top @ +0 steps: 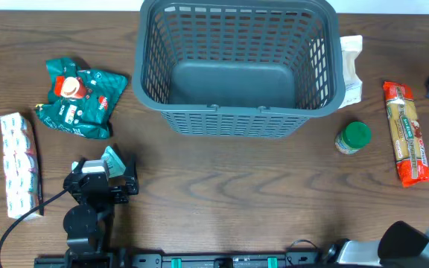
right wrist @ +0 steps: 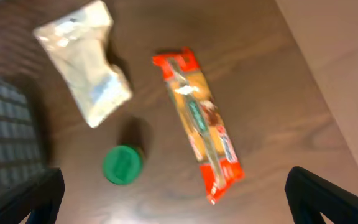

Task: Pack container
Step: 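Move the right gripper over the San Remo pasta packet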

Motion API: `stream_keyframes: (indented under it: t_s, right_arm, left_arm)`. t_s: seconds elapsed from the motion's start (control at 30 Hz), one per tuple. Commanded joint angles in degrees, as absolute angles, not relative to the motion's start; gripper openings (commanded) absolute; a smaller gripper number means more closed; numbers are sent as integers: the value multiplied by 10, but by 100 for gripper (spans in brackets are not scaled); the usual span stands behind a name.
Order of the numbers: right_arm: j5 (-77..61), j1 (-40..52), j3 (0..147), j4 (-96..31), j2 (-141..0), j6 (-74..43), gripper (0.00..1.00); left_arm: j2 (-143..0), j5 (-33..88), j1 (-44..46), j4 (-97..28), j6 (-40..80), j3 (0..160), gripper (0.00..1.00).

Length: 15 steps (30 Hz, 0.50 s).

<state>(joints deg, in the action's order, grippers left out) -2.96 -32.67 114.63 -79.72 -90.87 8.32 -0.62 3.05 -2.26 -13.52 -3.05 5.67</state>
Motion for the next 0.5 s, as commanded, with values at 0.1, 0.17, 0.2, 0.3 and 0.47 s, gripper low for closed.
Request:
stream_keyframes:
  t_s: [0.1, 0.17, 0.2, 0.3, 0.47]
  right_arm:
    - [-95, -352, 1149, -778, -903, 173, 99]
    - [-131, -352, 1148, -768, -915, 207, 99]
    - [-134, -352, 1148, -765, -924, 208, 99]
    - [-133, -354, 1148, -765, -957, 208, 99]
    - [-133, -353, 1148, -762, -1031, 208, 99]
  left_arm:
    - [-2, 37, -25, -140, -36, 43, 99]
    - [-2, 37, -25, -140, -36, 43, 99]
    - [-2, 37, -25, -140, -36, 43, 98]
    - [-2, 37, -25, -140, -36, 43, 99]
    - [-2, 37, -25, -140, -36, 43, 98]
